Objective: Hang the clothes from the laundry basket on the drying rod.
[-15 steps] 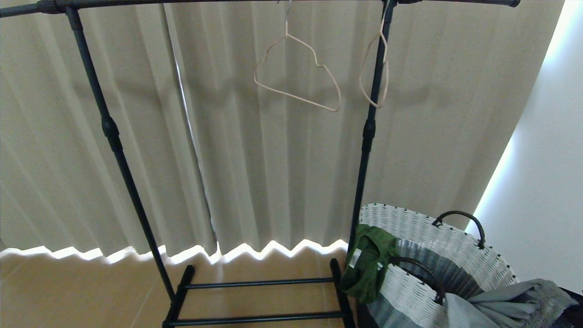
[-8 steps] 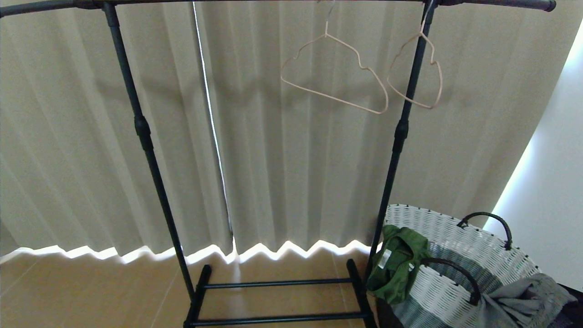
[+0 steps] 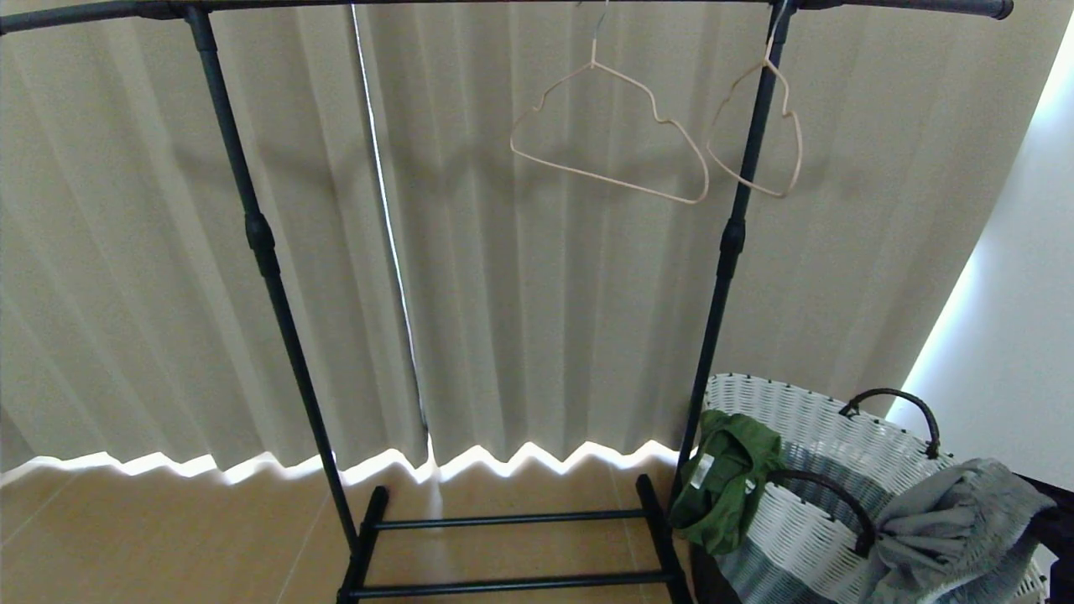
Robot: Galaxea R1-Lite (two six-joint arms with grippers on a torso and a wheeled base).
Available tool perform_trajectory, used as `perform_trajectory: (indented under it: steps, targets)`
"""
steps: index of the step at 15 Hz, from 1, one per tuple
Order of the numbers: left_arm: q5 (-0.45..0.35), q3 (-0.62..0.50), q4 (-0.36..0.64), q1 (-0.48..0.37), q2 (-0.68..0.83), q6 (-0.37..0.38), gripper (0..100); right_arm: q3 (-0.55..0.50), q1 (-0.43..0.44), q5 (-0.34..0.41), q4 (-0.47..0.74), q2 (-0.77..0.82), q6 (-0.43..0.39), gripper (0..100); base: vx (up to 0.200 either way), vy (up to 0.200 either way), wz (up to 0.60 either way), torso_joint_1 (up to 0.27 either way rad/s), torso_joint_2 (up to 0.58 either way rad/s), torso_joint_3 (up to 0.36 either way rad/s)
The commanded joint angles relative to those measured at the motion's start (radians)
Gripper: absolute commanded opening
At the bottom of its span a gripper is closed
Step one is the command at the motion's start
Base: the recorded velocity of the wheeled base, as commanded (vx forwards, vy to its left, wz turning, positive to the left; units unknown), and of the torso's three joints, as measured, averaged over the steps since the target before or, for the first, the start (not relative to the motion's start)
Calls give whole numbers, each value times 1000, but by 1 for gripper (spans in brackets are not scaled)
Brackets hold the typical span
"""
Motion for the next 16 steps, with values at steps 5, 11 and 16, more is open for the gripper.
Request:
perform_trajectory:
  steps: [5,11,16]
  targets:
    - [-237,-115,-24,-26,71,7,100,-266,249,37,2,110,218,0,0,0,0,0,0,0]
    - [-410,-448,-141,-139,657,1,100,-416,444,37,-15,202,322,0,0,0,0,0,0,0]
    - [-280,-581,-423,-461,1121,-31,100,-493,468,37,-16,230,368,0,0,0,0,0,0,0]
